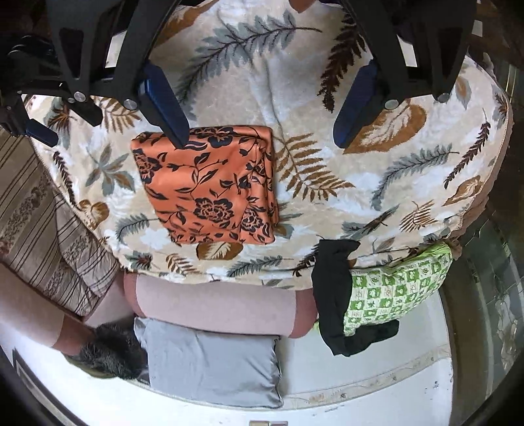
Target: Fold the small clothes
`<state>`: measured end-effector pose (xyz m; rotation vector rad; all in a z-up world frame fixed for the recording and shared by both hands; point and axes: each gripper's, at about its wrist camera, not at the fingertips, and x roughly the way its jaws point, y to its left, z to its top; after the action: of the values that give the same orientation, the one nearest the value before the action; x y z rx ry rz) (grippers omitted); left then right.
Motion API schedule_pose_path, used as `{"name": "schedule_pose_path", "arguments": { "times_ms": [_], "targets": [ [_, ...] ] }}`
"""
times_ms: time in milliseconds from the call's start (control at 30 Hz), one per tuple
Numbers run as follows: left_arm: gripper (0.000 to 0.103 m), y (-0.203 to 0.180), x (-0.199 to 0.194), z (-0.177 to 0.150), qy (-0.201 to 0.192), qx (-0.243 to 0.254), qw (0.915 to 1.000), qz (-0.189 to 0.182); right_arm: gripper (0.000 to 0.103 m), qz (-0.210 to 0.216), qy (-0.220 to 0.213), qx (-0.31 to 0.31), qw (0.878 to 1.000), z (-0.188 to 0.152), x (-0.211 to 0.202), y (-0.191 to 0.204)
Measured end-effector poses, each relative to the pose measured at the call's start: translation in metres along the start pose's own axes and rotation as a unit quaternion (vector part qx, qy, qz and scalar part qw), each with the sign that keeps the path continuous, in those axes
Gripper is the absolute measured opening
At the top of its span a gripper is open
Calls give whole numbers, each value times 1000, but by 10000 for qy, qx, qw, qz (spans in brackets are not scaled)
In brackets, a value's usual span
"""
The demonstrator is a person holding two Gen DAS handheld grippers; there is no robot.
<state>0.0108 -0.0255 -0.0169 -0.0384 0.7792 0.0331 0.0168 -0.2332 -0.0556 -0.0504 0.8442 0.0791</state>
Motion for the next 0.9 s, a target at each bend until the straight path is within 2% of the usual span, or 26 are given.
{"name": "schedule_pose_path", "arguments": {
  "times_ms": [200, 400, 567, 900],
  "targets": [
    [90, -2, -8, 0, -34, -26, 10000, 45, 94, -93, -203, -94, 9997, 6, -21, 6],
    [90, -2, -6, 2, 40, -33, 10000, 48, 94, -226, -248, -148, 9993, 13, -22, 7],
    [90, -3, 0, 6, 141, 82, 9993, 322, 94, -283, -215, -130, 9993, 18, -18, 6],
    [90, -1, 5, 13, 77, 108, 9986, 521, 94, -288, -275, -90, 9992, 27, -16, 10]
  ]
}}
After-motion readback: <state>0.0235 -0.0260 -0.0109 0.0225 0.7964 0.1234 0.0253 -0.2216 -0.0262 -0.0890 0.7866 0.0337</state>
